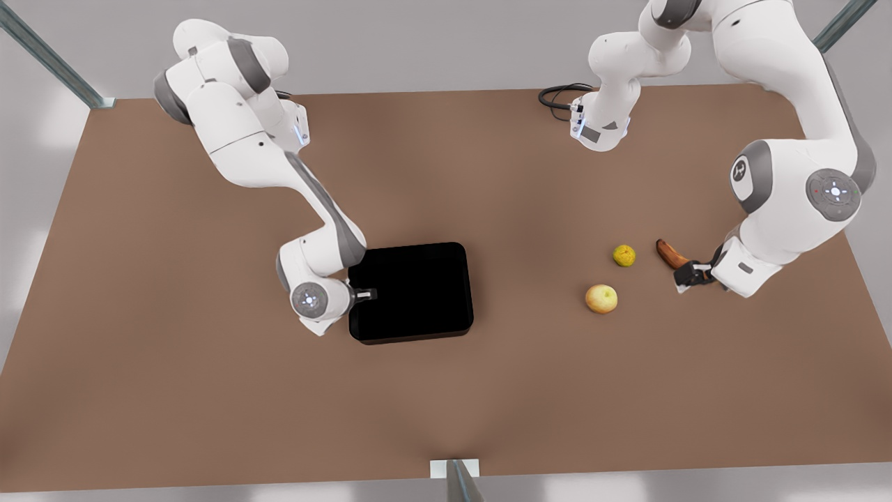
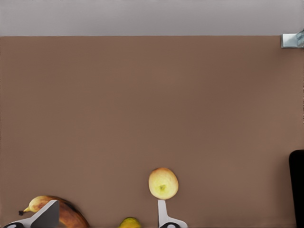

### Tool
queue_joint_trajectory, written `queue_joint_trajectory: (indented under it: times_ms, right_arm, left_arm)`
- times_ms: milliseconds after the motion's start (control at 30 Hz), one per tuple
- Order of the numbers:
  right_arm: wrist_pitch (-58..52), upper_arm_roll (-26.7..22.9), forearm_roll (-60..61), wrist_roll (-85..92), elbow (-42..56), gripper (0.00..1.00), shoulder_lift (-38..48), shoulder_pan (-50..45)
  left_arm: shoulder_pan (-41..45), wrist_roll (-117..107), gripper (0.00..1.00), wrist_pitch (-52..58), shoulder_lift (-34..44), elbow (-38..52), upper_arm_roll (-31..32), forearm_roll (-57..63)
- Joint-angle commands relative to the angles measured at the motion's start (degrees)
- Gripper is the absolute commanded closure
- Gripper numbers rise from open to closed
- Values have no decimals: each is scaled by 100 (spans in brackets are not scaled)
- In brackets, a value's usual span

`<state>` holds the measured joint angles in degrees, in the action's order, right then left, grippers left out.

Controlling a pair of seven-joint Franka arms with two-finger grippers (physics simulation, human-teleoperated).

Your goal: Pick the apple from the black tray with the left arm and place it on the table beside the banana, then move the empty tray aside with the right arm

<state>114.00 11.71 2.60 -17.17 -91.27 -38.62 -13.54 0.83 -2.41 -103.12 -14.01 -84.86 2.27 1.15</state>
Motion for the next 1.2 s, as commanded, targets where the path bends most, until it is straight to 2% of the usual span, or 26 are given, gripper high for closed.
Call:
queue_joint_trajectory:
  times_ms: [0, 100, 167, 300, 333, 433, 500, 667, 833, 900, 1067, 1167]
  right_arm:
    - [166, -2, 39, 996, 4, 3, -93, 0]
    - [192, -2, 48, 961, 4, 4, -164, 0]
    - [201, -11, 65, 891, 4, 16, -164, 9]
    - [175, -11, 65, 829, 4, 30, -216, 9]
    - [175, -3, 65, 829, 4, 39, -243, 9]
    - [148, -11, 65, 838, 4, 77, -243, 0]
    - [140, -11, 65, 838, 4, 85, -243, 0]
    - [104, -29, 56, 847, 39, 90, -190, 9]
    - [-581, -73, 48, 1040, 136, 90, 399, 62]
    - [-853, -231, 56, 1277, 179, 90, 592, 132]
    - [-2101, -1408, 56, 3096, 522, 90, 961, 132]
    - [-2260, -2313, 56, 4616, 637, 90, 952, 132]
  left_arm:
    - [5, 953, 0, 55, 38, -4, 10, 61]
    - [5, 962, 0, 64, 38, -31, 1, 52]
    - [5, 953, 0, 64, 47, -31, 10, 61]
    - [14, 953, 0, 64, 47, -31, 10, 61]
    - [5, 953, 0, 64, 47, -31, 10, 52]
    - [14, 953, 0, 64, 47, -31, 10, 52]
    - [23, 944, 0, 73, 65, -40, 19, 61]
    - [32, 935, 0, 81, 100, -57, 19, 61]
    - [32, 953, 0, 99, 135, -57, 19, 61]
    - [32, 953, 0, 99, 144, -75, 19, 52]
    - [32, 953, 0, 99, 161, -75, 27, 52]
    - [32, 953, 0, 90, 170, -83, 27, 52]
